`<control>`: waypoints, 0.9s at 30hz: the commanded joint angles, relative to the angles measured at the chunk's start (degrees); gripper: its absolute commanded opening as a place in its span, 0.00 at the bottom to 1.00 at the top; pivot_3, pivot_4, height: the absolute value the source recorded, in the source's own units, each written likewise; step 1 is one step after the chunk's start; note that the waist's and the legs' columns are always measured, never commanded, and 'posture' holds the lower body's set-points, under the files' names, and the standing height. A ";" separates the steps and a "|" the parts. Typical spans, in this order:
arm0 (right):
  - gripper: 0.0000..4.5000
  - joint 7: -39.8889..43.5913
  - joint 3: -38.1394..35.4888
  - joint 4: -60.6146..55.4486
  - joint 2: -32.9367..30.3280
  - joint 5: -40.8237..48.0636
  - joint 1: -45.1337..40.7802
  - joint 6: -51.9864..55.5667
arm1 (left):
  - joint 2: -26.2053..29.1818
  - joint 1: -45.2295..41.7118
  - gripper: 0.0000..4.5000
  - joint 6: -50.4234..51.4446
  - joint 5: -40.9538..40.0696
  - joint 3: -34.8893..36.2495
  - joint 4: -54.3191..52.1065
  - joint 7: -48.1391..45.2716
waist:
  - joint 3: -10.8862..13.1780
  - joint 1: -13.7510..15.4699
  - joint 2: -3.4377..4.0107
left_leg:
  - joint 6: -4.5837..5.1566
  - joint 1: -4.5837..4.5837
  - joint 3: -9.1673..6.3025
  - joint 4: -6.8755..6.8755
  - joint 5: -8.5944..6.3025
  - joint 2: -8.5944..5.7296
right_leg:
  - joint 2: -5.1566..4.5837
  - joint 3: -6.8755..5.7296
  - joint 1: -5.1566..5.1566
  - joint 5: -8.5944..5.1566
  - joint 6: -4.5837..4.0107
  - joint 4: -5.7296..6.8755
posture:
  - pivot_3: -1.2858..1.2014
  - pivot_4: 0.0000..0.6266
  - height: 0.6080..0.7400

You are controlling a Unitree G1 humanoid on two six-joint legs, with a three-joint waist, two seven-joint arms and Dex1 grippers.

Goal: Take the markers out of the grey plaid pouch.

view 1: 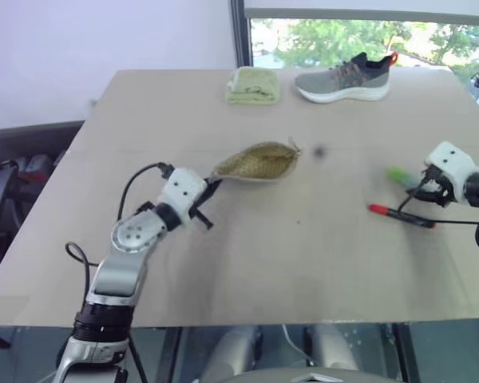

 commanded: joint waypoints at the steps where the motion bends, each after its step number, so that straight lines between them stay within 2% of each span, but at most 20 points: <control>1: 0.69 3.64 -6.55 -7.64 -0.22 7.87 1.91 6.63 | 2.13 2.23 0.00 -1.63 3.82 4.94 -1.99 4.66 | 0.00 -0.10 0.00 | 0.00 0.00 0.00 -0.01 0.00 0.00 | 0.00 0.00 -0.01 0.00 0.00 0.00 | 0.52 0.24 1.00; 6: 0.69 6.06 -15.94 -23.45 0.80 22.00 12.84 21.42 | 2.63 9.26 0.00 0.39 6.98 10.22 -5.99 9.50 | 0.00 0.28 0.00 | 0.01 -0.03 -0.07 -0.03 -0.01 0.00 | -0.01 -0.05 0.02 0.00 0.00 -0.05 | 0.52 0.24 1.00; 11: 0.69 3.44 -22.80 -30.04 2.74 29.86 19.54 29.29 | 2.39 14.27 0.00 0.88 8.85 11.85 -9.70 11.27 | 0.00 1.26 0.02 | 0.02 0.03 -0.08 0.00 -0.02 0.00 | -0.03 -0.08 0.10 0.00 0.00 0.00 | 0.52 0.24 1.00; 15: 0.71 2.96 -25.62 -29.91 4.26 31.89 24.42 29.02 | 1.40 16.04 0.32 2.05 10.48 12.41 -10.63 13.56 | 0.00 1.58 0.01 | 0.03 0.08 -0.15 -0.01 -0.03 0.00 | -0.04 -0.21 0.18 0.03 -0.05 0.01 | 0.52 0.24 1.00; 18: 0.71 3.38 -28.13 -31.79 5.51 33.76 26.84 27.16 | -0.73 18.00 0.63 5.43 4.97 14.91 -13.09 11.70 | 0.00 1.40 0.02 | 0.03 0.07 -0.15 -0.02 -0.03 0.00 | -0.05 -0.21 0.17 0.03 -0.05 0.00 | 0.52 0.24 1.00; 20: 0.71 3.72 -29.82 -33.95 5.76 36.16 28.11 28.04 | -2.33 19.61 0.63 8.81 -1.85 17.56 -16.29 9.19 | 0.00 1.17 0.03 | 0.02 0.07 -0.10 -0.02 -0.03 0.00 | -0.05 -0.14 0.15 0.03 -0.05 0.00 | 0.52 0.24 1.00; 23: 0.71 3.62 -32.50 -37.13 7.81 38.23 31.17 25.78 | -6.53 23.30 0.63 18.46 -16.42 21.29 -22.97 6.75 | 0.00 1.14 0.02 | 0.02 0.07 -0.08 -0.02 -0.03 0.03 | -0.01 -0.09 0.12 0.03 -0.05 -0.01 | 0.52 0.24 1.00; 27: 0.71 7.20 -32.20 -40.11 7.81 36.55 39.14 20.92 | -6.99 32.69 0.63 22.76 -21.80 20.29 -28.96 2.90 | -0.01 1.41 0.01 | 0.04 0.13 -0.10 -0.02 -0.04 0.03 | 0.00 -0.14 0.20 0.03 -0.04 -0.03 | 0.52 0.24 1.00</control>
